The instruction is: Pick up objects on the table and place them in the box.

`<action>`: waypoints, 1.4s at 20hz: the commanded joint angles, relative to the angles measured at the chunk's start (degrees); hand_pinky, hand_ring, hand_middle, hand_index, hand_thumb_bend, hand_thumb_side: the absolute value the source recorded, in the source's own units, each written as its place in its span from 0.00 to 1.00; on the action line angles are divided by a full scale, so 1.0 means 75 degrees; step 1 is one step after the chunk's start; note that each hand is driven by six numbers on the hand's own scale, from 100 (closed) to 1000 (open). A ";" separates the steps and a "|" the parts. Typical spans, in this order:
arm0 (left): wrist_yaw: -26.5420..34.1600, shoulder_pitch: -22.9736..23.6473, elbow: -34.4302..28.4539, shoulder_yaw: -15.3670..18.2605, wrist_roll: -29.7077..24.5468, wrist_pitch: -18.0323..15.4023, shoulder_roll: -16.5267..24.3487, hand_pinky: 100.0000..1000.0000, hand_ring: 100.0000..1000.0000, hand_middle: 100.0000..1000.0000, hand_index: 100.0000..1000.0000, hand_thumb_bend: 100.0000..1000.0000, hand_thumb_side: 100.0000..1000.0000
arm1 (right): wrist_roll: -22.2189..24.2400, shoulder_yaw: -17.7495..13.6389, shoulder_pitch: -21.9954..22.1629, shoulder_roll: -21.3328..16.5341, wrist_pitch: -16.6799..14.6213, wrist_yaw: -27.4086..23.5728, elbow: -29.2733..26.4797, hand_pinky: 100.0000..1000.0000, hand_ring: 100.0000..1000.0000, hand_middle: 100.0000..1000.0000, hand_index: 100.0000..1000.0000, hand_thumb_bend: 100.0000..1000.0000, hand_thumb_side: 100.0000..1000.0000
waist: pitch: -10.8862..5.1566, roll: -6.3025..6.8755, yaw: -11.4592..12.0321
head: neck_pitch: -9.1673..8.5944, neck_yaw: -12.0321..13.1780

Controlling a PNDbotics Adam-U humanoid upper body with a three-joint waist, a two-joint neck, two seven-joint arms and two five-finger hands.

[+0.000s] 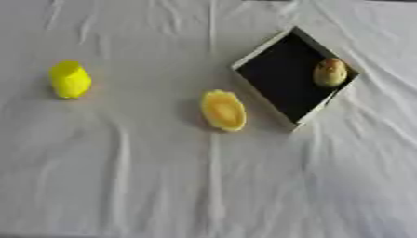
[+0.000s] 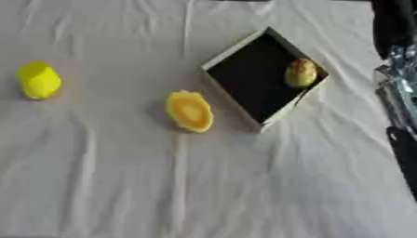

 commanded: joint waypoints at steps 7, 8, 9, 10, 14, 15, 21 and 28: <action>-0.0785 -0.0231 -0.0110 -0.0621 -0.1911 -0.0013 0.1156 0.87 0.85 0.83 0.94 0.62 0.37 | 0.0078 0.0009 -0.0109 -0.0241 0.0022 0.0010 -0.0154 0.86 0.85 0.74 0.84 0.00 0.70 | -0.0119 0.0082 -0.0033 | 0.0033 0.0056; -0.0805 -0.0278 -0.0110 -0.0652 -0.2086 -0.0002 0.1154 0.88 0.85 0.83 0.95 0.62 0.33 | 0.0081 0.0013 -0.0106 -0.0240 0.0027 0.0007 -0.0154 0.87 0.85 0.74 0.84 0.00 0.70 | -0.0117 0.0084 -0.0036 | 0.0030 0.0054; -0.0832 -0.0327 -0.0110 -0.0685 -0.2259 0.0008 0.1151 0.89 0.86 0.83 0.94 0.62 0.30 | 0.0086 0.0017 -0.0105 -0.0238 0.0031 0.0005 -0.0154 0.87 0.85 0.74 0.84 0.00 0.70 | -0.0117 0.0086 -0.0039 | 0.0031 0.0053; -0.0844 -0.0380 -0.0110 -0.0720 -0.2429 0.0031 0.1142 0.89 0.86 0.83 0.94 0.63 0.28 | 0.0091 0.0021 -0.0107 -0.0236 0.0032 0.0003 -0.0154 0.87 0.85 0.74 0.84 0.00 0.70 | -0.0118 0.0089 -0.0042 | 0.0034 0.0056; -0.0725 -0.0661 -0.0110 -0.0816 -0.2867 0.0221 0.1040 0.90 0.86 0.82 0.91 0.64 0.15 | 0.0111 0.0039 -0.0103 -0.0219 0.0045 -0.0009 -0.0154 0.87 0.85 0.74 0.84 0.00 0.70 | -0.0124 0.0100 -0.0051 | 0.0030 0.0055; -0.0670 -0.0750 -0.0110 -0.0840 -0.2937 0.0277 0.1005 0.90 0.86 0.82 0.91 0.64 0.13 | 0.0115 0.0042 -0.0100 -0.0215 0.0051 -0.0012 -0.0154 0.87 0.85 0.74 0.84 0.00 0.71 | -0.0126 0.0102 -0.0053 | 0.0030 0.0057; -0.0442 -0.1375 -0.0110 -0.1058 -0.3320 0.0541 0.0782 0.90 0.86 0.82 0.91 0.63 0.11 | 0.0128 0.0053 -0.0082 -0.0194 0.0071 -0.0025 -0.0154 0.87 0.85 0.74 0.84 0.00 0.71 | -0.0144 0.0120 -0.0087 | 0.0034 0.0076; -0.0636 -0.2228 -0.0045 -0.1451 -0.4086 0.0969 0.0345 0.89 0.86 0.82 0.90 0.62 0.02 | 0.0156 0.0069 -0.0103 -0.0180 0.0070 -0.0039 -0.0154 0.87 0.85 0.74 0.84 0.00 0.70 | -0.0167 0.0154 -0.0140 | 0.0094 0.0125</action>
